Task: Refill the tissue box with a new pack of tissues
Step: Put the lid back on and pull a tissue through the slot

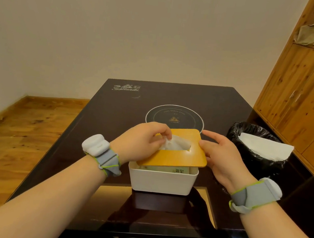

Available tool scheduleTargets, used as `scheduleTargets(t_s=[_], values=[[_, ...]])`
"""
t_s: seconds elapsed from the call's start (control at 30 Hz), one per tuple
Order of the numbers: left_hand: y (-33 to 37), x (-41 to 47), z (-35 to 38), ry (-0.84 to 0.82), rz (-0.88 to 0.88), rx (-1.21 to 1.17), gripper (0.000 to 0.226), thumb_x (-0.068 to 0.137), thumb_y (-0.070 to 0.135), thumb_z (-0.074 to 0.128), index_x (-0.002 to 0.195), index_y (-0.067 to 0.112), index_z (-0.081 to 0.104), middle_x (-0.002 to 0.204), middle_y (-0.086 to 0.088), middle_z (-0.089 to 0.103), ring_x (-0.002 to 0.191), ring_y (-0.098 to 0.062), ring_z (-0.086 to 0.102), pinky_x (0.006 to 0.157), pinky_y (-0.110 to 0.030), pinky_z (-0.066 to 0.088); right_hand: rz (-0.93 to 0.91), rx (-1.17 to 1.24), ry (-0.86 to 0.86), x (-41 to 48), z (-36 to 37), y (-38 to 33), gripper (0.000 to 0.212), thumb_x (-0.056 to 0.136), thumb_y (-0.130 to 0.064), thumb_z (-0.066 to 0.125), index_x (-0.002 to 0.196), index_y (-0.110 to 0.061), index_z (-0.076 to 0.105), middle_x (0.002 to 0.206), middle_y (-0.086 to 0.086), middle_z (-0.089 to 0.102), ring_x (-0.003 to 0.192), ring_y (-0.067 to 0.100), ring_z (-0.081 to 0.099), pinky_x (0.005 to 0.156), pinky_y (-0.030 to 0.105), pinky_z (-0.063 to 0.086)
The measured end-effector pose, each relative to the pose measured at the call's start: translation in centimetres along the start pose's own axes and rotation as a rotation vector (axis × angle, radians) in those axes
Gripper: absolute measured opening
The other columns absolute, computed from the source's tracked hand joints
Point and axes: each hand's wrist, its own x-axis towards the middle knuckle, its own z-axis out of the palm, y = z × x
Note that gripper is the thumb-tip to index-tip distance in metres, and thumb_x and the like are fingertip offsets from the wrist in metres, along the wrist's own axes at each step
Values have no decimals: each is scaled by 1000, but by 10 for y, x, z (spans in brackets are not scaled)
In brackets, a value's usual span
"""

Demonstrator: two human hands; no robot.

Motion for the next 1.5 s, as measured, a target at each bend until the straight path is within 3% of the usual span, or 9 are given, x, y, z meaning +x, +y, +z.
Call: scheduleTargets(t_s=[0.17,0.27,0.37,0.6,0.8,1.0,1.13,1.37,1.5], values=[[2,4,-6,55,74,11,21,91,15,55,105,28,62,94,24,54,73,-12,52,68,-13,41,86,5,-67,-2,-1,-1,50,93,1,55,141,-8,47,88,13,69,61,17,65,54,30,56],[1,7,-8,126,60,-73,22,88,12,59,101,30,62,90,25,57,67,-10,50,63,-11,41,89,-53,-75,-4,-3,-4,49,92,2,55,140,-7,48,75,9,66,48,11,60,42,23,49],[0,8,-11,170,19,-169,20,89,14,60,101,30,62,90,21,59,66,-4,53,63,-8,41,100,-82,-84,-3,-5,-3,47,92,2,54,138,-6,51,76,10,67,51,12,58,41,21,46],[-18,0,-18,282,-193,-334,18,99,20,43,106,25,59,106,5,65,101,-17,63,88,-25,47,124,-72,-92,1,-6,1,39,92,2,51,129,-4,60,97,21,70,67,21,60,49,25,50],[-38,-23,4,135,-411,-445,40,103,36,26,129,25,53,129,4,55,119,-17,53,104,-34,40,106,-76,-109,-3,-2,-5,38,91,6,49,126,-4,63,93,19,68,60,19,59,42,21,49],[-34,-31,20,187,-405,-510,40,104,35,25,135,24,47,129,7,48,118,-10,45,88,-17,36,72,-136,-93,-5,1,-6,39,90,6,50,125,-6,64,84,15,68,56,16,55,43,21,46],[-34,-31,28,232,-420,-528,39,104,32,27,136,23,47,130,6,48,121,-14,46,96,-26,34,51,-160,-95,-5,1,-6,38,89,6,50,123,-5,65,83,14,68,54,14,56,46,23,46],[-30,-34,35,309,-459,-618,39,104,32,28,137,25,47,134,6,48,122,-13,47,96,-25,34,-55,-337,-106,-2,3,1,33,91,3,52,115,-8,70,77,15,57,62,18,49,50,23,45],[-27,-33,35,314,-507,-704,37,102,22,35,136,28,48,129,3,49,110,-12,52,82,-22,41,-98,-430,-105,-2,5,4,34,89,3,52,103,-19,74,75,11,44,61,13,42,56,23,43]])
